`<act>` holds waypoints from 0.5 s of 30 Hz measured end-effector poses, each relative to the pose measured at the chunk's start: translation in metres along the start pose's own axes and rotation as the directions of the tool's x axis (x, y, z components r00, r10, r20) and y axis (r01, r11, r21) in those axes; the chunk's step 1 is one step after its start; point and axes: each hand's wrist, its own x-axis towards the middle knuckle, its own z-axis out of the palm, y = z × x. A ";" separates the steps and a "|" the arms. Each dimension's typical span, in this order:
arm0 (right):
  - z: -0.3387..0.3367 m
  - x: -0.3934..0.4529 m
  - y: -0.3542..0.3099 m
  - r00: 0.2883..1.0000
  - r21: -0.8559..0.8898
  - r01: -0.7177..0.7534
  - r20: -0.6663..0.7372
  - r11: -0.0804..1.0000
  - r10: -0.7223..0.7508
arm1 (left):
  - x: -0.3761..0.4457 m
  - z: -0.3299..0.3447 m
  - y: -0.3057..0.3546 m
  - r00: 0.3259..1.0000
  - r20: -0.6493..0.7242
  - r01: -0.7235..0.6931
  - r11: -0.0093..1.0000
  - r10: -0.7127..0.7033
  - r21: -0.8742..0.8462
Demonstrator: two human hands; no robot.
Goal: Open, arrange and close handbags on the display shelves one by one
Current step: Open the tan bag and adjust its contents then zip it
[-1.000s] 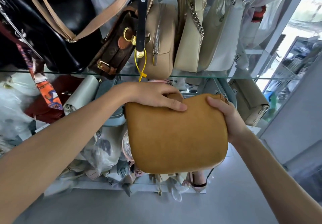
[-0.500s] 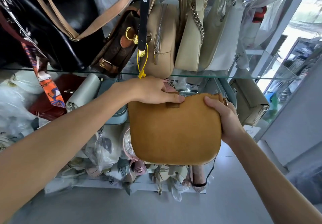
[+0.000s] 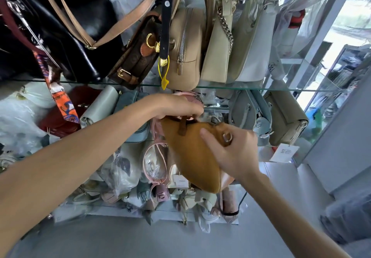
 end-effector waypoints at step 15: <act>0.044 -0.020 -0.032 0.826 -0.276 0.467 -0.203 0.840 -0.525 | 0.011 0.005 -0.014 0.952 -0.188 -0.160 0.916 0.243 0.369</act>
